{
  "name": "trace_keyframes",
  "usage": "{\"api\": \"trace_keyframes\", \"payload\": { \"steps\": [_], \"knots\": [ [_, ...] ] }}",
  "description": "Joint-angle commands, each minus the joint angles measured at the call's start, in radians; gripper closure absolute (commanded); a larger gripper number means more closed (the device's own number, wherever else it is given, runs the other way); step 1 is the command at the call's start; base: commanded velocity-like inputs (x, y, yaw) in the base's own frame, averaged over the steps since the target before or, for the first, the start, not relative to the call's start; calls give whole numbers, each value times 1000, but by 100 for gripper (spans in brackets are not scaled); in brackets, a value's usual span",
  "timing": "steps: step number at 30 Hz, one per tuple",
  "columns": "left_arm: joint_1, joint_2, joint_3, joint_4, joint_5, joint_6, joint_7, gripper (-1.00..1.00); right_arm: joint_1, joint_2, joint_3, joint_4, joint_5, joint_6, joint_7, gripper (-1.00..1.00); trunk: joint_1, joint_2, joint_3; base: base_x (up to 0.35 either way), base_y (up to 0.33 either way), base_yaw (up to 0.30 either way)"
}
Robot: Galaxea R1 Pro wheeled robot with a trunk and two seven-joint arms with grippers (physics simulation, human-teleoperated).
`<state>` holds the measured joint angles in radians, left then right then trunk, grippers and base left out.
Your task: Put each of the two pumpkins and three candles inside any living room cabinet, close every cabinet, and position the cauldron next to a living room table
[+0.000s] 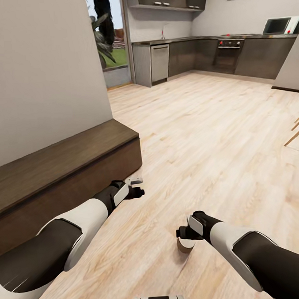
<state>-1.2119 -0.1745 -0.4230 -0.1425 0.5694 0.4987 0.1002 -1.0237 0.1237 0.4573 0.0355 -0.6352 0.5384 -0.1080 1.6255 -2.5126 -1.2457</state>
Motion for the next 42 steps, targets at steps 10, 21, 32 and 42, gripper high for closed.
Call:
{"api": "trace_keyframes", "payload": {
  "steps": [10,21,32,42],
  "knots": [
    [0,0,-3,-2,9,5,6,-100,-1,1,7,1,-11,2,-4,-100,4,-3,-40,0,0,0],
    [0,0,-3,-2,9,6,4,-100,-1,1,8,1,-11,2,-4,-100,9,-5,-82,0,0,0],
    [0,0,-3,0,9,6,5,-100,-1,1,8,1,-10,2,-4,-100,11,-6,-98,0,0,0],
    [-1,0,-3,0,9,6,6,-100,-1,1,8,1,-11,-5,-3,-100,11,-6,-98,149,-100,0]
  ]
}}
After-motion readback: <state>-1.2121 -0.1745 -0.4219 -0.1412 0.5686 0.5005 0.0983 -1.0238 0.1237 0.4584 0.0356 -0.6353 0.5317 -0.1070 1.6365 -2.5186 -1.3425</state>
